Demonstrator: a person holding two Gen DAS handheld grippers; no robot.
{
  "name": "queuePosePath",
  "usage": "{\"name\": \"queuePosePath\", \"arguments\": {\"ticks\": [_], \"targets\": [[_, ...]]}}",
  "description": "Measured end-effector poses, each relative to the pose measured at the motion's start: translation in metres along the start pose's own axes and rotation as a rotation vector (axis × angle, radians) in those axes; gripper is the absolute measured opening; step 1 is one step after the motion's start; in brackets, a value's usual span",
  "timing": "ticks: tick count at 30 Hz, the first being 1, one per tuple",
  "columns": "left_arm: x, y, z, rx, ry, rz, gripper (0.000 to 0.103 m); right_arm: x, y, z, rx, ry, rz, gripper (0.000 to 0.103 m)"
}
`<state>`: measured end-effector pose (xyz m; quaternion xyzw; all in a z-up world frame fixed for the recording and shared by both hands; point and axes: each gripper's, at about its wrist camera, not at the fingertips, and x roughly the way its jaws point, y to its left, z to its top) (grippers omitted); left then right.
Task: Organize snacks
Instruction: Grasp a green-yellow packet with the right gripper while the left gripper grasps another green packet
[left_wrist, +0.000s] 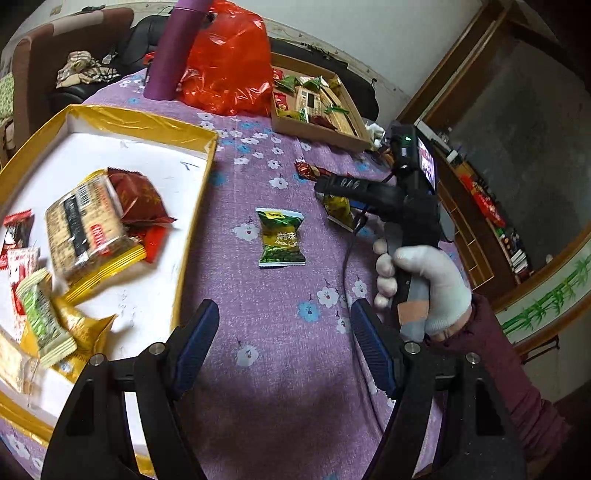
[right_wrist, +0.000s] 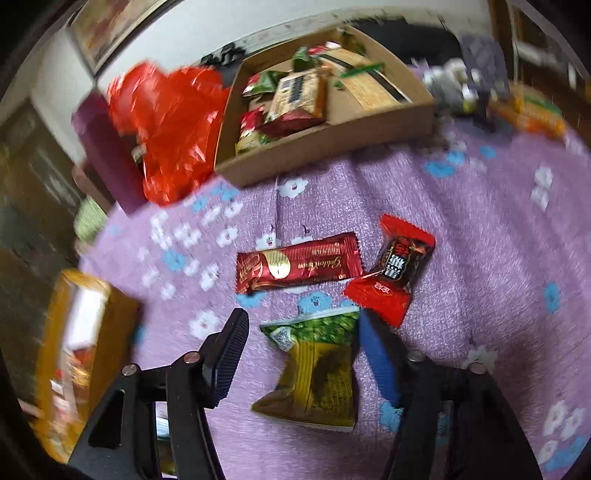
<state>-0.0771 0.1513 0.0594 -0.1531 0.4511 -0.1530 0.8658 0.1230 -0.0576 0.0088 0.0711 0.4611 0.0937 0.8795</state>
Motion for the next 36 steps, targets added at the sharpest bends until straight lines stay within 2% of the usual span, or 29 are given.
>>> {"name": "queuePosePath", "arguments": {"ticks": [1,3,8,10,13,17,19,23,25,27,36], "targets": [[0.003,-0.002,0.001,0.009,0.004,0.006,0.074,0.0,0.006,-0.003,-0.044,-0.008,-0.036,0.055],[0.012,-0.009,0.005,0.038,0.02,0.019,0.074,-0.004,0.009,-0.012,-0.088,-0.016,-0.047,0.054],[0.04,-0.027,0.014,0.096,0.065,0.022,0.074,-0.02,-0.007,-0.03,-0.076,-0.012,-0.009,0.054],[0.052,-0.036,0.021,0.129,0.072,0.037,0.074,-0.028,-0.018,-0.035,-0.053,-0.012,0.021,0.054],[0.07,-0.042,0.03,0.163,0.073,0.074,0.074,-0.044,-0.04,-0.046,0.001,-0.034,0.128,0.054],[0.092,-0.036,0.043,0.158,0.071,0.137,0.073,-0.047,-0.056,-0.045,0.047,-0.046,0.17,0.054],[0.098,-0.03,0.047,0.138,0.073,0.136,0.072,-0.047,-0.061,-0.043,0.067,-0.047,0.187,0.054],[0.115,-0.028,0.048,0.154,0.088,0.167,0.055,-0.049,-0.061,-0.044,0.063,-0.049,0.205,0.054],[0.12,-0.034,0.047,0.216,0.066,0.214,0.047,-0.051,-0.059,-0.045,0.048,-0.059,0.199,0.054],[0.124,-0.039,0.046,0.262,0.051,0.263,0.034,-0.053,-0.055,-0.046,0.029,-0.072,0.188,0.054],[0.097,-0.024,0.043,0.166,-0.005,0.188,0.032,-0.054,-0.046,-0.049,-0.012,-0.099,0.173,0.054]]}}
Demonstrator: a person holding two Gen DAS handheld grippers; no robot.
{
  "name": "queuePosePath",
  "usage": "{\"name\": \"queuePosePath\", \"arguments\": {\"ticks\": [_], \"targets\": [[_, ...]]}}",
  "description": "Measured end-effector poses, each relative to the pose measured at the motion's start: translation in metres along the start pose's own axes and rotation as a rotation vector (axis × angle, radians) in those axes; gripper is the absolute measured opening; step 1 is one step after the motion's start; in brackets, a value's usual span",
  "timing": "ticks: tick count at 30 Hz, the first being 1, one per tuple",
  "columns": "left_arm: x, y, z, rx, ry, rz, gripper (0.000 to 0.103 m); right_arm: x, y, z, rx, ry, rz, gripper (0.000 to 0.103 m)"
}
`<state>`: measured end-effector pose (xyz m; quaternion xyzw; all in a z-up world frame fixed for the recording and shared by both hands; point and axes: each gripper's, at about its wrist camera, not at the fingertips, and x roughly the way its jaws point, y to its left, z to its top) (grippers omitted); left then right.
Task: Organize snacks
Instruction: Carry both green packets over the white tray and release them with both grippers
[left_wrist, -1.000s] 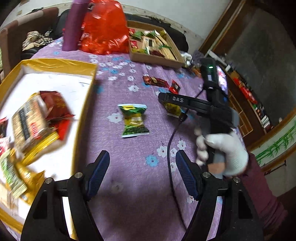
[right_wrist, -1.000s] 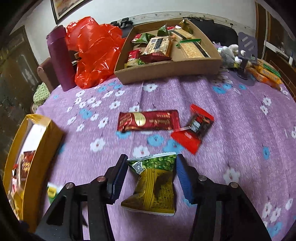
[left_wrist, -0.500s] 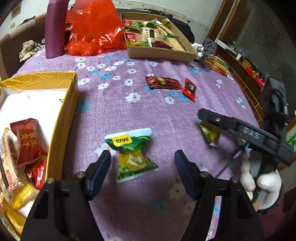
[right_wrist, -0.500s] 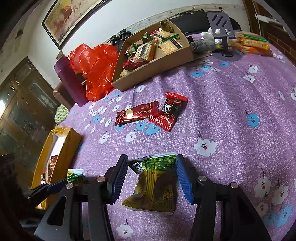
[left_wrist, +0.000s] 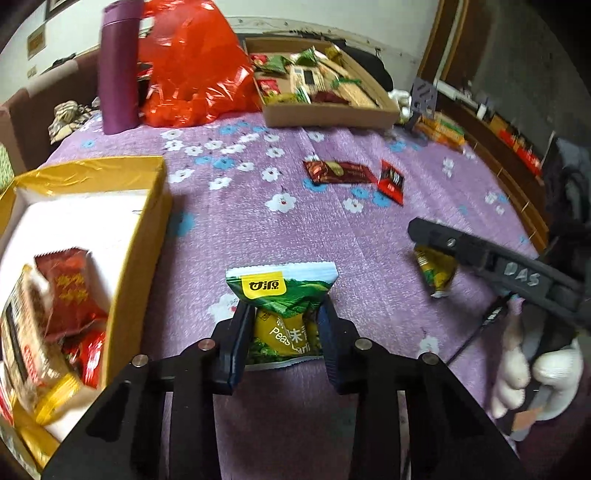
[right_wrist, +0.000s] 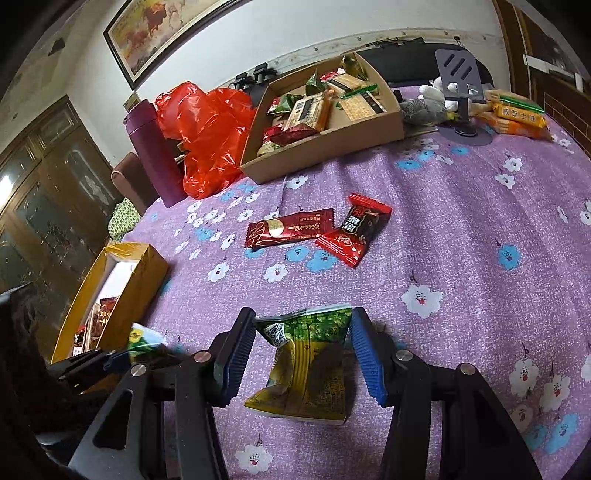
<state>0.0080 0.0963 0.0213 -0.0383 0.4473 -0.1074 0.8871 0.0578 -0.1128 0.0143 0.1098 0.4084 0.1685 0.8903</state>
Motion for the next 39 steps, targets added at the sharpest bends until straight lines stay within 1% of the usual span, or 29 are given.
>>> {"name": "queuePosePath", "arguments": {"ticks": [2,5,10,16,19,22,24,26,29,33,37,39], "targets": [[-0.014,0.006,-0.004,-0.038,-0.024,-0.036,0.032,-0.001,0.002,-0.001,-0.011,-0.009,0.001,0.054],[-0.039,0.013,-0.009,-0.071,-0.073,-0.067,0.032,-0.001,0.006,-0.002,-0.026,-0.022,0.004,0.054],[-0.081,0.035,-0.018,-0.14,-0.159,-0.086,0.032,0.001,0.01,-0.005,-0.042,-0.028,-0.008,0.054],[-0.124,0.077,-0.031,-0.223,-0.25,-0.056,0.032,0.001,0.01,-0.007,-0.041,-0.044,-0.024,0.054],[-0.137,0.1,-0.038,-0.27,-0.282,-0.038,0.032,0.0,0.011,-0.008,-0.042,-0.051,-0.031,0.054],[-0.146,0.121,-0.045,-0.308,-0.298,-0.017,0.032,-0.002,0.017,-0.008,-0.045,-0.045,-0.038,0.054],[-0.149,0.135,-0.05,-0.334,-0.306,-0.008,0.032,-0.008,0.025,-0.007,-0.041,-0.042,-0.011,0.054],[-0.148,0.149,-0.055,-0.363,-0.306,0.001,0.032,-0.014,0.04,-0.007,-0.046,-0.035,0.029,0.054],[-0.145,0.166,-0.064,-0.406,-0.303,-0.001,0.032,-0.018,0.07,-0.006,-0.087,-0.023,0.075,0.054],[-0.143,0.188,-0.077,-0.455,-0.3,-0.009,0.032,-0.02,0.125,-0.006,-0.173,-0.005,0.147,0.053],[-0.141,0.206,-0.084,-0.49,-0.301,-0.01,0.032,-0.009,0.18,-0.009,-0.238,0.04,0.213,0.053],[-0.141,0.215,-0.086,-0.501,-0.3,-0.006,0.032,-0.001,0.2,-0.01,-0.258,0.066,0.231,0.053]]}}
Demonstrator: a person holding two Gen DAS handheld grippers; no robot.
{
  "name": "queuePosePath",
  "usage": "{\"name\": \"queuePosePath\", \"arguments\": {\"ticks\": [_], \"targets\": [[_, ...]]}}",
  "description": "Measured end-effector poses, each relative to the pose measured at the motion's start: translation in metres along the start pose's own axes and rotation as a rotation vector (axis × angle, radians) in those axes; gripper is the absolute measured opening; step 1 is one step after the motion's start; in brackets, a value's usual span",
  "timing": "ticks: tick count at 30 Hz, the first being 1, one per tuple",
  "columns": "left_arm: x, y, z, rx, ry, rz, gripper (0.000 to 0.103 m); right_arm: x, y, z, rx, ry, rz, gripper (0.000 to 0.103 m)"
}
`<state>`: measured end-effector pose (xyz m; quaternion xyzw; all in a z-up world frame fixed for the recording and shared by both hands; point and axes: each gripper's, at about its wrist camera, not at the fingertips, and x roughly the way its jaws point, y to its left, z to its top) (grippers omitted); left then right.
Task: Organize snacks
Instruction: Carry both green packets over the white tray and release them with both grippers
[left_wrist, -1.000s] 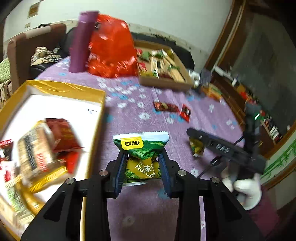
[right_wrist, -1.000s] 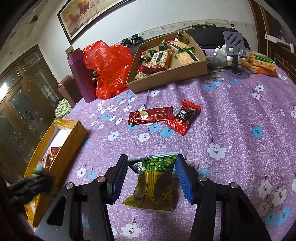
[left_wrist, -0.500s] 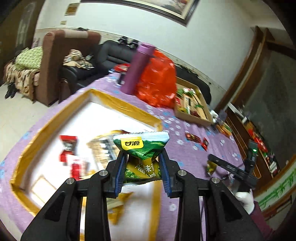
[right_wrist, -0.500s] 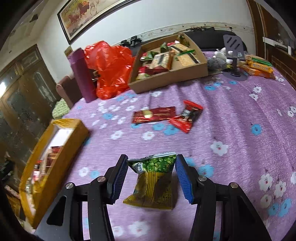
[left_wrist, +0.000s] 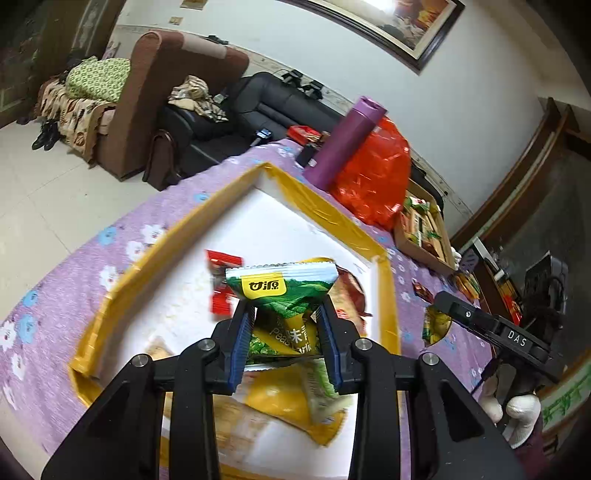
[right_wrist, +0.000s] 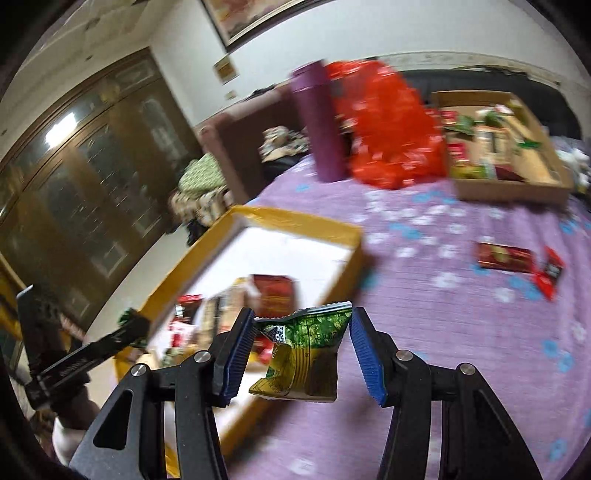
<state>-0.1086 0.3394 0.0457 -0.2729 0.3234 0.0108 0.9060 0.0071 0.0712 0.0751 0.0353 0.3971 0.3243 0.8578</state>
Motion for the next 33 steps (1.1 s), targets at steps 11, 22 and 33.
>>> {"name": "queuePosePath", "arguments": {"ticks": [11,22,33], "targets": [[0.013,0.03,0.004,-0.055,0.042,-0.024,0.032,0.084,0.086,0.017,-0.116,0.131,0.05,0.053],[-0.005,0.025,0.01,-0.032,0.001,-0.047,0.051,0.12,0.102,0.019,-0.111,0.152,0.069,0.056],[-0.015,-0.003,0.007,-0.012,0.013,0.071,0.073,0.058,0.067,0.007,-0.021,0.04,0.077,0.059]]}}
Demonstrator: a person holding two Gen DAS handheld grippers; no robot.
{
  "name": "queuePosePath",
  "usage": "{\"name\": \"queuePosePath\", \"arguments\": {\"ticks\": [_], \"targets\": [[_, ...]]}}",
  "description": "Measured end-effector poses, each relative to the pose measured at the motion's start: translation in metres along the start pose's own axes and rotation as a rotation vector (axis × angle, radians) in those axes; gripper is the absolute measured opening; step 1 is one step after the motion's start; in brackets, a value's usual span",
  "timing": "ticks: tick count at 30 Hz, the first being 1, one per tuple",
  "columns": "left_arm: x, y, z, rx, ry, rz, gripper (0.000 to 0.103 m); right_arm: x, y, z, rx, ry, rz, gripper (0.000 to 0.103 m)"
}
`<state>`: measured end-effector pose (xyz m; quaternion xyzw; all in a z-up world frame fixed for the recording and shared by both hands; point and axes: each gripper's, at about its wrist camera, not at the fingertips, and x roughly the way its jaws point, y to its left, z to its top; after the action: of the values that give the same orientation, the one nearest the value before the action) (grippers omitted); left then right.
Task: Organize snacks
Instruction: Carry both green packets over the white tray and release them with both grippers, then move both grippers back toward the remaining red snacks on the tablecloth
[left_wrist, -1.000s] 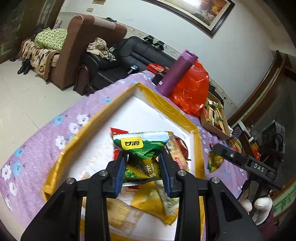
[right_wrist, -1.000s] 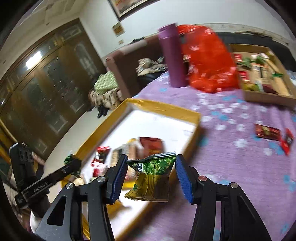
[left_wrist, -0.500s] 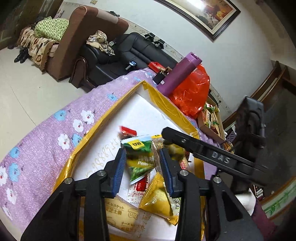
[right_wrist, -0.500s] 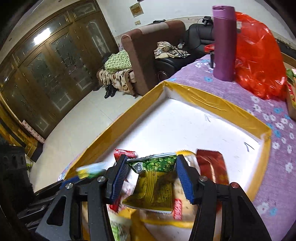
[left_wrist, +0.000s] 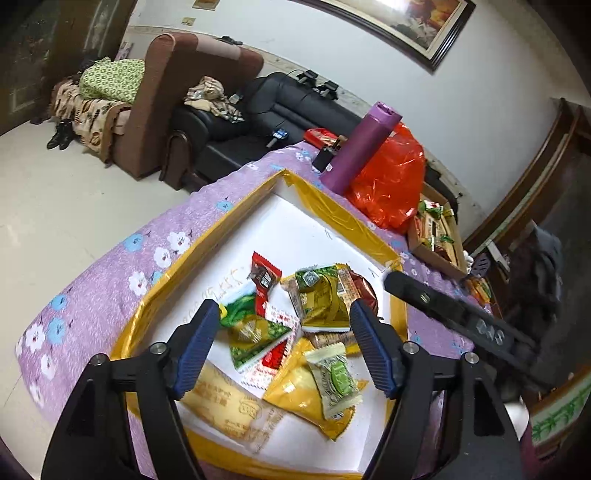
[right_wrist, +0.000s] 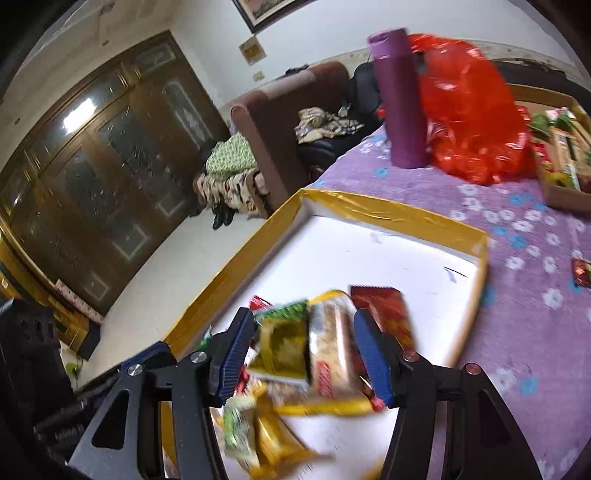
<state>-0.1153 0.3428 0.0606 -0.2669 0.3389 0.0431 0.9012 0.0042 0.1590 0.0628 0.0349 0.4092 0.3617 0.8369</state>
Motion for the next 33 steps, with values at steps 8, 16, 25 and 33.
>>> {"name": "queuePosePath", "arguments": {"ticks": [8,16,25,33], "targets": [[-0.007,-0.051,-0.018,0.103,-0.005,0.072,0.073,-0.056,-0.024,-0.036,-0.007,-0.075,-0.087,0.061],[-0.014,-0.133,-0.049,0.419,-0.141,0.385,0.074,-0.098,-0.039,-0.07,-0.015,-0.144,-0.135,0.064],[-0.004,-0.164,-0.063,0.488,-0.095,0.379,0.074,-0.119,-0.066,-0.086,0.036,-0.168,-0.136,0.064],[0.005,-0.18,-0.075,0.52,-0.038,0.346,0.074,-0.127,-0.08,-0.093,0.077,-0.172,-0.133,0.064]]}}
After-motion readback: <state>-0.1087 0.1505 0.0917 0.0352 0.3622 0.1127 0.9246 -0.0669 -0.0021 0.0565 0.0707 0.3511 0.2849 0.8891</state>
